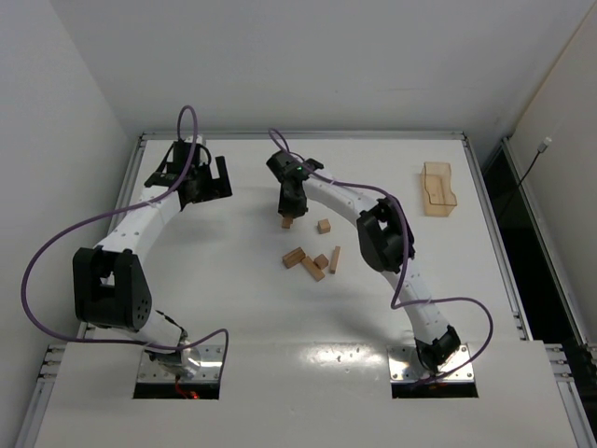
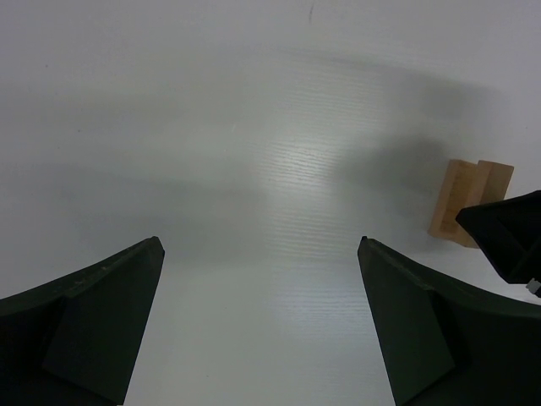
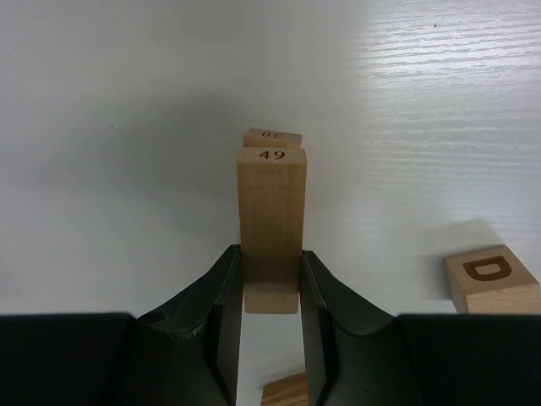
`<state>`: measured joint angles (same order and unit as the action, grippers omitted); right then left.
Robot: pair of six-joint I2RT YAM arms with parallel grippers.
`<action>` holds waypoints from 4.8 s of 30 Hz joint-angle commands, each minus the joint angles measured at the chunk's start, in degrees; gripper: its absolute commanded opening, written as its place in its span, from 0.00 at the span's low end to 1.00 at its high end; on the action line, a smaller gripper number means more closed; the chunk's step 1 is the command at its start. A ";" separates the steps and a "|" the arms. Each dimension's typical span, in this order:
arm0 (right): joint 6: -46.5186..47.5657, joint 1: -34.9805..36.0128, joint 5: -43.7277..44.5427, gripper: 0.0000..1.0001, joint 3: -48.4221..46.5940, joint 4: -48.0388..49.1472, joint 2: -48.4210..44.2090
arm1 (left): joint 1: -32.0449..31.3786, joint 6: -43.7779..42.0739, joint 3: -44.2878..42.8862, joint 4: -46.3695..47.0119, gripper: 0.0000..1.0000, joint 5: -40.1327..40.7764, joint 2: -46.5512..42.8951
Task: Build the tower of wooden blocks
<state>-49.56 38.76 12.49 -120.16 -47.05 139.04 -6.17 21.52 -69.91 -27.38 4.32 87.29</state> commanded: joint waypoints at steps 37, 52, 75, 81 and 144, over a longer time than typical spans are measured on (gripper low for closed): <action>-1.15 1.05 1.04 0.13 -3.68 2.40 2.20 | 0.64 0.63 -0.40 2.24 1.00 -1.59 1.04; -5.02 1.05 4.82 0.00 -3.68 -1.03 1.58 | 0.64 0.63 -0.40 2.77 1.00 -2.12 1.04; 0.61 1.58 1.57 0.00 -3.68 2.84 -0.79 | 0.64 0.63 -0.40 2.77 1.00 -2.65 1.57; 1.74 1.58 2.09 0.00 -3.68 2.84 -1.85 | 0.64 0.63 0.12 2.77 1.00 -3.17 1.04; 16.43 1.05 -1.86 0.00 -2.62 3.19 1.75 | 1.16 0.63 -1.46 2.24 1.00 -4.23 3.68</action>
<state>-33.80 40.23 9.10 -120.49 -45.12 140.27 -5.93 21.54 -69.89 -26.11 0.58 91.07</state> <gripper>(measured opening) 0.259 0.996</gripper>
